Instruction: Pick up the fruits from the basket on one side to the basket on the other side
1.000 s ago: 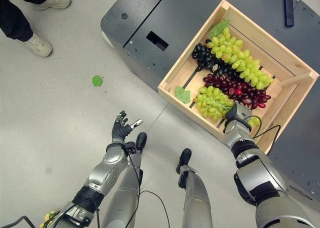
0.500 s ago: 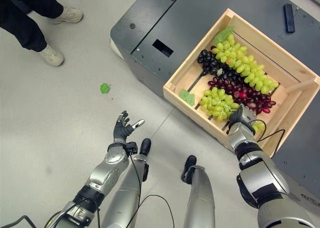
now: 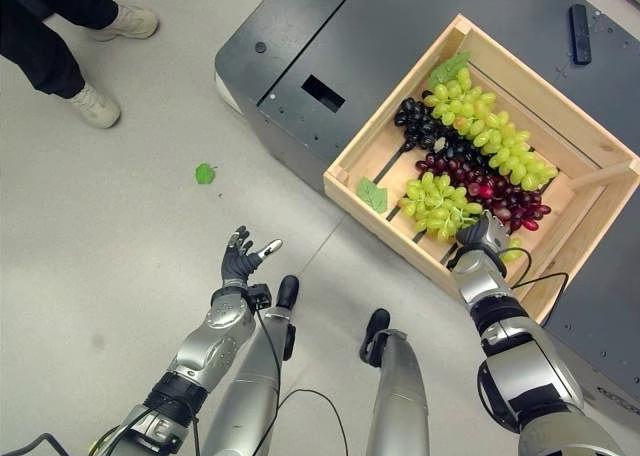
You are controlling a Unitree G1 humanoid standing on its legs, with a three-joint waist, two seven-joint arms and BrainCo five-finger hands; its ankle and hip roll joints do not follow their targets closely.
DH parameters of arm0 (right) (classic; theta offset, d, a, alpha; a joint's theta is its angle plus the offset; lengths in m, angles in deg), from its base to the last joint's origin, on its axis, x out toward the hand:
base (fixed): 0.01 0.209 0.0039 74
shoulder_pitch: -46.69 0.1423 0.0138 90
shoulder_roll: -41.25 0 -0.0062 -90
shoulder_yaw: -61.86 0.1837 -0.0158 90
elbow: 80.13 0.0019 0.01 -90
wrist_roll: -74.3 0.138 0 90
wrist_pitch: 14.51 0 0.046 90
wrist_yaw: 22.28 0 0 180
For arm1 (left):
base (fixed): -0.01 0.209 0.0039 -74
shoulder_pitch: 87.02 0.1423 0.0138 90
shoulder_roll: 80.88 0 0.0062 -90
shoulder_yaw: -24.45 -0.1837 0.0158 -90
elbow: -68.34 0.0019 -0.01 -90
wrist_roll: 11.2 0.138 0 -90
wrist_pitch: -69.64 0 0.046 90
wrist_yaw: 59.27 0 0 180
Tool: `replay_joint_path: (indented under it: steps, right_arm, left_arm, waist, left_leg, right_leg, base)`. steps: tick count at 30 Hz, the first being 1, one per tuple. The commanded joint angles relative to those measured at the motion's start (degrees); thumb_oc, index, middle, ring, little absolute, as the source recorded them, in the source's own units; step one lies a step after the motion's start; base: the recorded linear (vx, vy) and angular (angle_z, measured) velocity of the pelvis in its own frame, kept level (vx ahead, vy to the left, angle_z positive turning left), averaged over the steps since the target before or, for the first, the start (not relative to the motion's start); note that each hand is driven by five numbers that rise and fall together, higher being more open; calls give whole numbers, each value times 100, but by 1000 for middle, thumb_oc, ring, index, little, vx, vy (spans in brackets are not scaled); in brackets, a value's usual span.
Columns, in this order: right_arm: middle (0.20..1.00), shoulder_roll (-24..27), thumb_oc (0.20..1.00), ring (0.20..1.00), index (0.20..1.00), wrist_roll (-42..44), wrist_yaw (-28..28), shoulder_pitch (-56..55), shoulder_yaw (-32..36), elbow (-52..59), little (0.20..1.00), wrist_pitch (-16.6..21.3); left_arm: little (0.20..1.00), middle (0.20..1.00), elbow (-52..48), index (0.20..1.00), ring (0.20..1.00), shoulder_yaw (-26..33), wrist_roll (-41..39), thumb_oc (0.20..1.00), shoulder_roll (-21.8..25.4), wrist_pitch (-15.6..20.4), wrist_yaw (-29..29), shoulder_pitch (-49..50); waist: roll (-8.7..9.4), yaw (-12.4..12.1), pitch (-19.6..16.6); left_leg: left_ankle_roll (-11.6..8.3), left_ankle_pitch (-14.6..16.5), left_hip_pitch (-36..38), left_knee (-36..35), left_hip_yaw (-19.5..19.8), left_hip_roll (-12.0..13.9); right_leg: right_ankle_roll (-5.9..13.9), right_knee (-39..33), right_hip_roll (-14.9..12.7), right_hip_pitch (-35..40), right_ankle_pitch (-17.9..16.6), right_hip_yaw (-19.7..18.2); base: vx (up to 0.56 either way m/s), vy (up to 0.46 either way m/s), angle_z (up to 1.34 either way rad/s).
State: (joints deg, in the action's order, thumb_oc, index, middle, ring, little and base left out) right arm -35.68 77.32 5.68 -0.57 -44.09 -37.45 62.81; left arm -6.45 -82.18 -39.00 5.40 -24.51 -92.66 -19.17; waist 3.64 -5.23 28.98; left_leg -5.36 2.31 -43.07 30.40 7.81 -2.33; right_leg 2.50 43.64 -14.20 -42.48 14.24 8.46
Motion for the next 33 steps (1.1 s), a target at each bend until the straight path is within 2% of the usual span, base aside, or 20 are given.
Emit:
replay_joint_path:
  steps: [1,8,15,28,33]
  right_arm:
    - [200,-1159,200,200,200,745,21,-599,-100,742,200,597]
    - [200,-1152,200,200,200,975,-115,-1127,3,1864,200,855]
    - [200,-1007,200,200,200,1648,-580,-1710,354,3029,200,1176]
    - [200,-775,200,200,200,2098,-980,-1871,731,3884,200,1349]
    - [200,-723,200,200,200,2199,-1089,-1877,790,4055,200,1375]
  left_arm:
    - [1000,1000,-390,1000,1000,112,68,1000,-96,276,-99,282]
    - [1000,1000,-496,1000,1000,373,26,1000,62,389,-63,617]
    - [1000,1000,-730,1000,1000,620,78,1000,186,397,269,884]
    - [1000,1000,-625,1000,1000,814,190,1000,116,289,543,891]
    - [1000,1000,-648,1000,1000,884,224,1000,154,286,633,916]
  waist:
    - [-27,25,81]
    - [119,81,81]
    - [241,70,81]
    - [273,121,81]
    - [252,100,81]
  left_leg:
    - [405,711,205,104,-273,-166]
    - [404,682,403,-37,-309,-138]
    - [399,644,779,-209,-301,-144]
    - [379,632,1483,-457,-327,-82]
    - [358,532,1752,-671,-316,-75]
  right_leg:
    - [437,-643,-185,76,-441,-449]
    - [448,-766,-172,226,-485,-488]
    - [482,-972,-180,595,-555,-481]
    - [483,-1226,-88,1294,-575,-492]
    - [490,-1441,-71,1561,-670,-466]
  base:
    - [-7,4,-4]
    - [-5,-13,-3]
    - [-7,-17,-7]
    - [0,2,-6]
    - [10,-11,-2]
